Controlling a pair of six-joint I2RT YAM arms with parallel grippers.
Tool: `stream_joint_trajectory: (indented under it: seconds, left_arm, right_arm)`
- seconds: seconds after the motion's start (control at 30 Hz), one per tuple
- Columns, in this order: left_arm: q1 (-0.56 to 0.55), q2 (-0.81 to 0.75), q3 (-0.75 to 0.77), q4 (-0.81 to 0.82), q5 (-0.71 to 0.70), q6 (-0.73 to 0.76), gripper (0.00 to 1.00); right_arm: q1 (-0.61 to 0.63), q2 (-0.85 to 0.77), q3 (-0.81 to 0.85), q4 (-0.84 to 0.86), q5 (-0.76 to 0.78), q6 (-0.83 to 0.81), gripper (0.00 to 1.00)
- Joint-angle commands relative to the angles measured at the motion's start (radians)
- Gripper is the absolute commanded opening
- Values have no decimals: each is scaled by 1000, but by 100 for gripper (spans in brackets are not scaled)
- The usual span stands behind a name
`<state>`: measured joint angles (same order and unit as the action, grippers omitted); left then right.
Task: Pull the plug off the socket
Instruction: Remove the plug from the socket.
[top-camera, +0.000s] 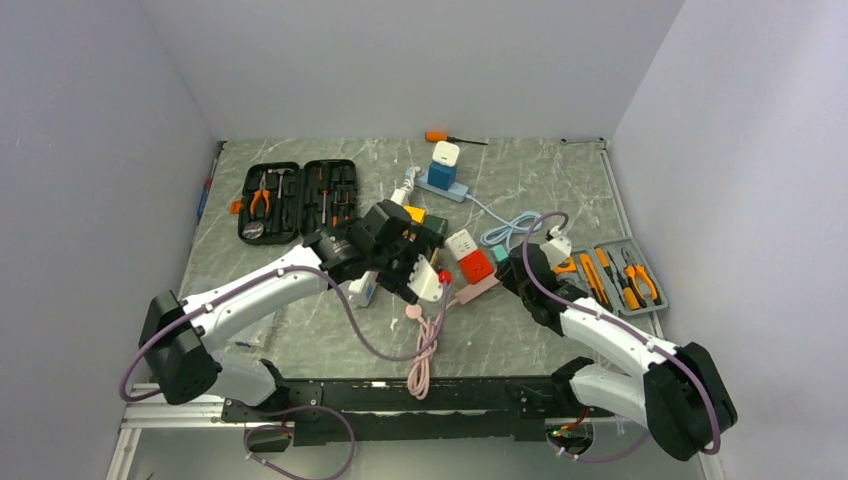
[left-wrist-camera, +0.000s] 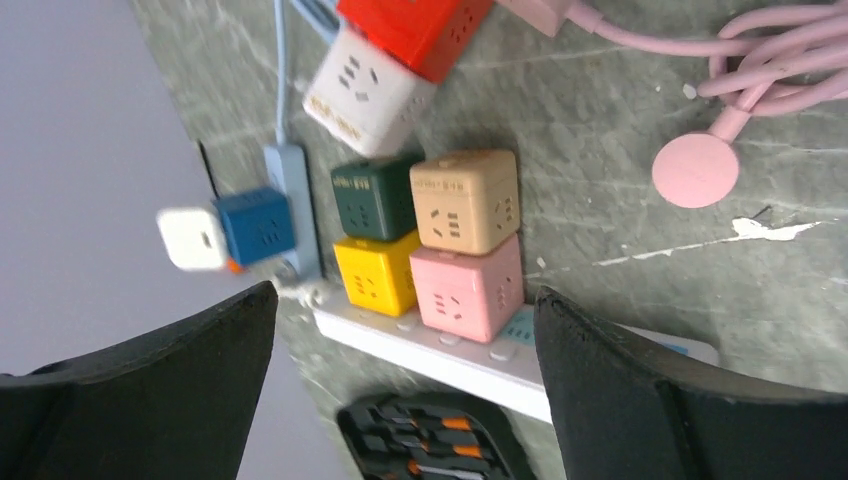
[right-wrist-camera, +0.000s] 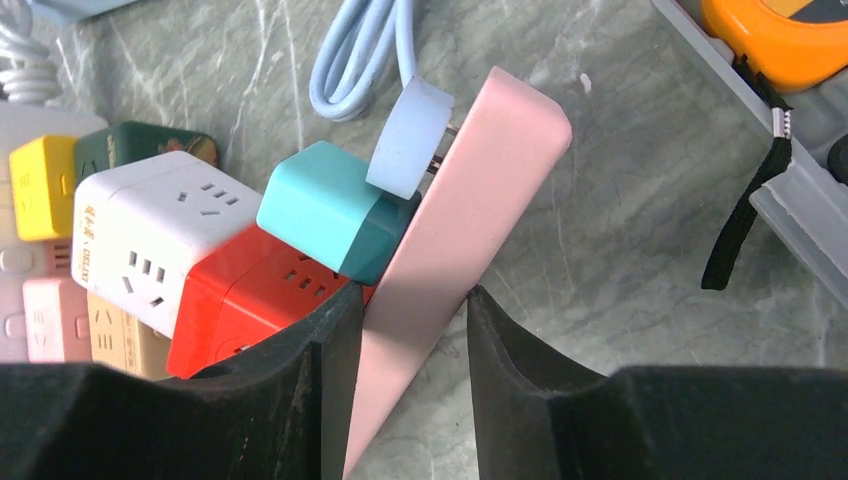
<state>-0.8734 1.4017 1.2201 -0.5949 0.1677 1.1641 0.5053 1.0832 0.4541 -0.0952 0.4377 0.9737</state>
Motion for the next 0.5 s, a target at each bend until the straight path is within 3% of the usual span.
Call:
stream_joint_trajectory:
  seconds: [0.0, 0.13, 0.43, 0.47]
  left_arm:
    - [-52, -21, -52, 153, 97, 263, 99]
    - [-85, 82, -25, 224, 99, 269, 99]
    - [-116, 327, 117, 164, 113, 250, 99]
    - [-109, 345, 126, 178, 114, 234, 99]
  right_arm:
    - [2, -68, -8, 90, -102, -155, 0]
    - [4, -80, 14, 91, -145, -218, 0]
    - [1, -94, 10, 2, -141, -215, 0]
    - [3, -90, 10, -21, -136, -205, 8]
